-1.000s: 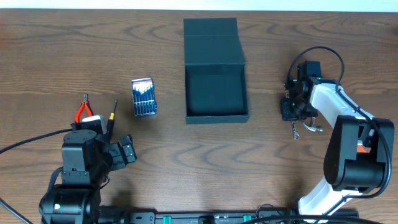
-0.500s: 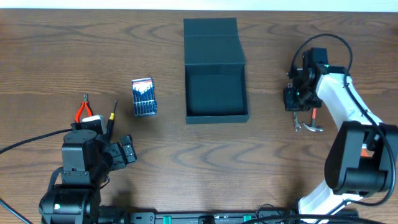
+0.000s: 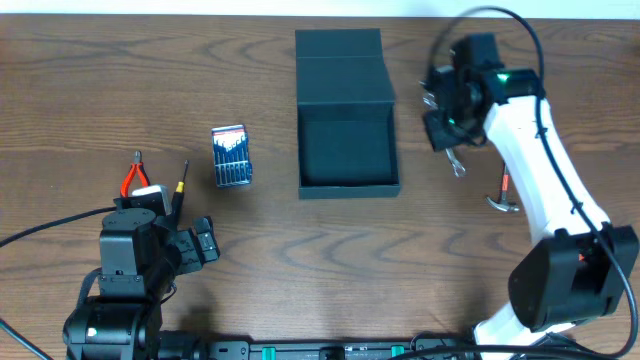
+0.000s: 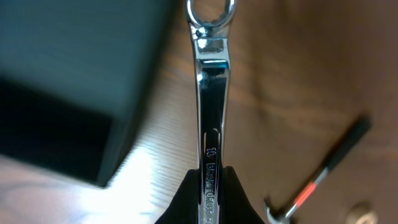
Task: Pack container
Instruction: 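Lift the wrench and carry it left over the black box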
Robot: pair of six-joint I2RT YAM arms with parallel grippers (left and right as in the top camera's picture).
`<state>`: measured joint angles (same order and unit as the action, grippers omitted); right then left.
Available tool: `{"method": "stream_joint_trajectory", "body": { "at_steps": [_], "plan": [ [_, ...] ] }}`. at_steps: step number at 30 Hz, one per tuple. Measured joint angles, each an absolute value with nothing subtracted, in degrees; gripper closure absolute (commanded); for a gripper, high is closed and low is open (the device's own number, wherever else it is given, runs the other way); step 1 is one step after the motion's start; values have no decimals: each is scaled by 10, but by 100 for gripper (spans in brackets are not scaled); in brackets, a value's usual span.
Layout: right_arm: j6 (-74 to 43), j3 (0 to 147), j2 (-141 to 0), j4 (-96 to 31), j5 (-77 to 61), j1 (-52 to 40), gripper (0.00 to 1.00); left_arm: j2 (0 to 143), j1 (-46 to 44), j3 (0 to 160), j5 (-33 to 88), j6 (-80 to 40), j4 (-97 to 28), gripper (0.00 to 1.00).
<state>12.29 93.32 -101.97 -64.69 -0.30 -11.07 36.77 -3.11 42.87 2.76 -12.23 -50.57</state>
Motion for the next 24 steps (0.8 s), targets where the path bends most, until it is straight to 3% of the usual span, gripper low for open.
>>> {"method": "stream_joint_trajectory", "body": {
  "at_steps": [9, 24],
  "plan": [
    [265, 1023, -1006, -648, -17, -282, 99, 368, -31, 429, 28, -123, -506, 1],
    [306, 1023, -1118, -635, -25, -298, 99, 368, -31, 429, 28, -122, -506, 1]
  ]
}}
